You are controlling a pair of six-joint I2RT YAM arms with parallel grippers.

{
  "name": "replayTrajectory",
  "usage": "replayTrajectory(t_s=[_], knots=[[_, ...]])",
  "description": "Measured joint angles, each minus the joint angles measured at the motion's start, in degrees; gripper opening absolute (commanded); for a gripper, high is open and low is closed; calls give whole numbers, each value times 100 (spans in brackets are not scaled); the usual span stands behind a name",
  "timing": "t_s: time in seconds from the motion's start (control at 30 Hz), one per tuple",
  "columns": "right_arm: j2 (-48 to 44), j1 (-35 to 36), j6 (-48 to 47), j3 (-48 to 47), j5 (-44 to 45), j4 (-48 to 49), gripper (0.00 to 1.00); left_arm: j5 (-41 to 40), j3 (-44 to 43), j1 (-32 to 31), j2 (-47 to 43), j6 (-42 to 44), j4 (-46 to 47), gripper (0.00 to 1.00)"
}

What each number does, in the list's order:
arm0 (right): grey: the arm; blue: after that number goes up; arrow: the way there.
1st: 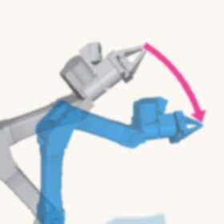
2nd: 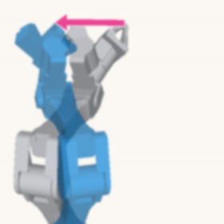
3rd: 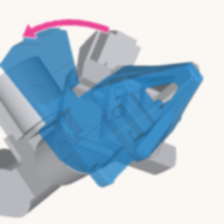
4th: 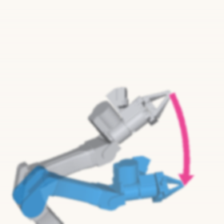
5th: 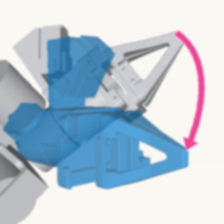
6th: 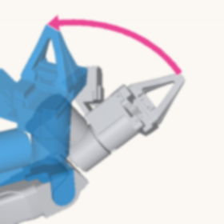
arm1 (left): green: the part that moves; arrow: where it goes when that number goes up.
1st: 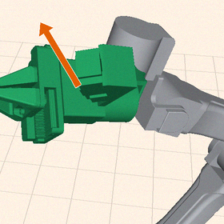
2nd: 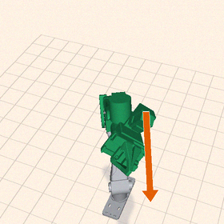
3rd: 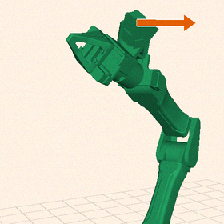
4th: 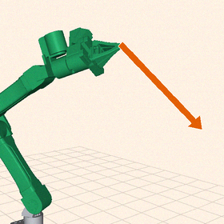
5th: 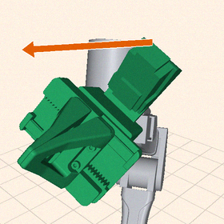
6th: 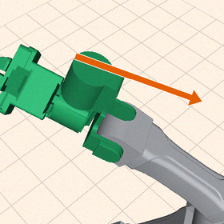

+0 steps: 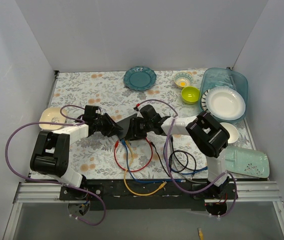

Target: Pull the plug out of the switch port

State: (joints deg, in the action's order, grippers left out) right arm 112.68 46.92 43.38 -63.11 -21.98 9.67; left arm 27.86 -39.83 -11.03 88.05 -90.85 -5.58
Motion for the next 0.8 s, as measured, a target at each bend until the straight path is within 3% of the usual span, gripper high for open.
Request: replayTrajectory(t_s=[0.3,0.63,0.8], knots=[[446,72,507,-317,-299,389,43,2,0,4,0,24,-2,29],[481,-122,1794,590,-446,2017,38,7,0,4,0,50,-7,29],[492,-179,2063,730,-459,2339,37,11,0,4,0,57,-9,29]])
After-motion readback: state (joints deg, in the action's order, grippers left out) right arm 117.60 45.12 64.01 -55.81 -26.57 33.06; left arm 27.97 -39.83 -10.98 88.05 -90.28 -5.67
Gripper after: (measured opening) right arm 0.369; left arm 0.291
